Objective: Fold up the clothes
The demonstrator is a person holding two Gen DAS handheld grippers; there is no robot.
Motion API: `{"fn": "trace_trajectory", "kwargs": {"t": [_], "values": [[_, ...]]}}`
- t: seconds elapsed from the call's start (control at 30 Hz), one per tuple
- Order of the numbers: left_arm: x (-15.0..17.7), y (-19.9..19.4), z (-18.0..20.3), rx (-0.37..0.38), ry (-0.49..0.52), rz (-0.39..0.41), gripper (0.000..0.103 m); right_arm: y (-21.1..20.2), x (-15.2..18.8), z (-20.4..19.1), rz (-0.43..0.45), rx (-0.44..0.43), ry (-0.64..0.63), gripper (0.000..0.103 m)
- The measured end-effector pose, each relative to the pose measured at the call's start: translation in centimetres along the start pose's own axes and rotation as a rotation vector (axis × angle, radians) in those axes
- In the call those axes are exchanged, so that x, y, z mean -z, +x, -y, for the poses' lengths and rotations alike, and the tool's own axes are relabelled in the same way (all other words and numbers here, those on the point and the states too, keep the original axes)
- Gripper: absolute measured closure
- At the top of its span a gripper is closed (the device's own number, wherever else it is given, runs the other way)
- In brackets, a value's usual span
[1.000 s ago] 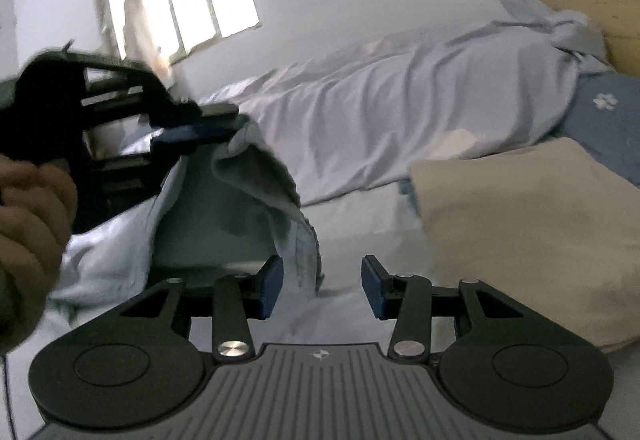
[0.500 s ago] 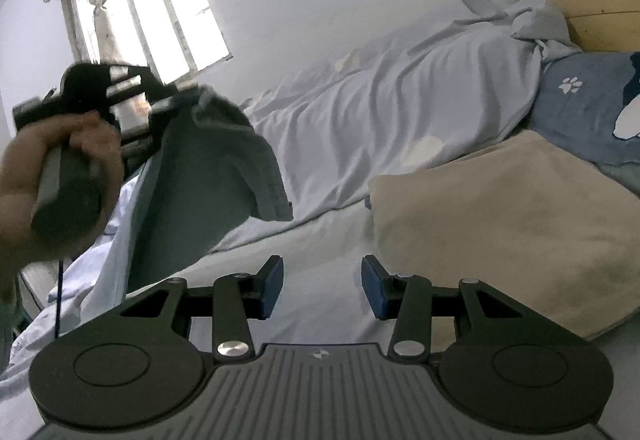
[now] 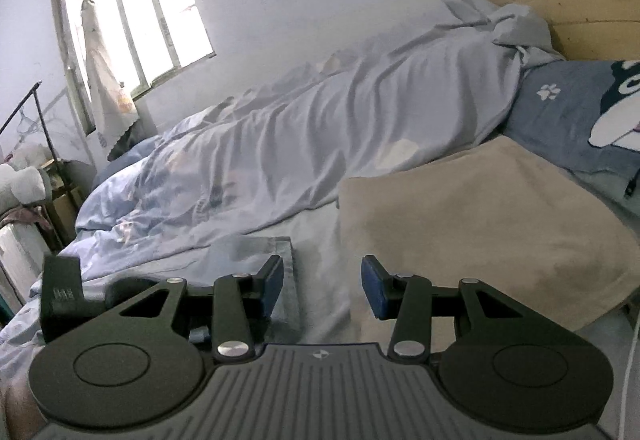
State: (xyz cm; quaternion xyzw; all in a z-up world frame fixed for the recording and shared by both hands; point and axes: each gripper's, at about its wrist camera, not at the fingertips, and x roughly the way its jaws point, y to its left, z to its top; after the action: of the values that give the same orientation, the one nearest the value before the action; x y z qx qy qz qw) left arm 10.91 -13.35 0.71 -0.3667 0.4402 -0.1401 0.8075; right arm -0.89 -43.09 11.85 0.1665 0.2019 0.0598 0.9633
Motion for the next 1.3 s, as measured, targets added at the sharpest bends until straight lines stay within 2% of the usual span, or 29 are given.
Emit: {"fn": "trace_trajectory", "kwargs": {"t": [0.1, 0.17, 0.2, 0.27, 0.33, 0.4, 0.53, 0.63, 0.73, 0.8, 1.0, 1.17, 1.3], "values": [[0.2, -0.2, 0.7, -0.046, 0.079, -0.056, 0.093, 0.1, 0.0, -0.2, 0.001, -0.007, -0.004, 0.058], [0.4, -1.4, 1.6, -0.039, 0.163, -0.034, 0.088, 0.3, -0.1, -0.2, 0.001, -0.008, -0.002, 0.058], [0.5, -2.2, 2.2, -0.032, 0.215, -0.007, 0.085, 0.3, -0.1, -0.2, 0.001, -0.008, 0.001, 0.058], [0.8, -3.9, 2.9, -0.014, 0.262, 0.041, 0.066, 0.4, -0.1, -0.1, 0.002, -0.009, 0.015, 0.058], [1.0, -5.8, 3.1, 0.004, 0.284, 0.099, 0.058, 0.5, -0.2, -0.1, 0.004, -0.014, 0.029, 0.057], [1.1, -7.8, 3.0, 0.001, 0.308, 0.165, 0.054, 0.8, -0.2, -0.2, -0.001, -0.027, 0.044, 0.057], [0.5, -11.9, 1.1, -0.075, 0.333, 0.322, 0.052, 1.7, 0.0, -0.9, -0.023, -0.054, 0.053, 0.057], [-0.7, -15.0, -2.4, -0.161, 0.268, 0.403, 0.049, 2.4, 0.3, -2.0, -0.050, -0.075, 0.029, 0.057], [-2.3, -17.6, -7.2, -0.212, 0.148, 0.416, 0.048, 3.3, 1.0, -3.0, -0.097, -0.125, 0.029, 0.057], [-3.3, -19.3, -10.1, -0.238, 0.104, 0.423, 0.049, 4.2, 1.6, -3.5, -0.133, -0.152, 0.050, 0.057], [-6.5, -21.8, -16.3, -0.201, -0.041, 0.467, 0.047, 6.3, 2.6, -4.2, -0.180, -0.156, 0.146, 0.057], [-9.4, -22.2, -20.5, -0.138, -0.193, 0.528, 0.043, 6.9, 2.6, -5.3, -0.162, -0.129, 0.135, 0.057], [-11.3, -21.9, -23.5, -0.125, -0.286, 0.552, 0.042, 6.6, 2.2, -6.3, -0.121, -0.110, 0.113, 0.057]]}}
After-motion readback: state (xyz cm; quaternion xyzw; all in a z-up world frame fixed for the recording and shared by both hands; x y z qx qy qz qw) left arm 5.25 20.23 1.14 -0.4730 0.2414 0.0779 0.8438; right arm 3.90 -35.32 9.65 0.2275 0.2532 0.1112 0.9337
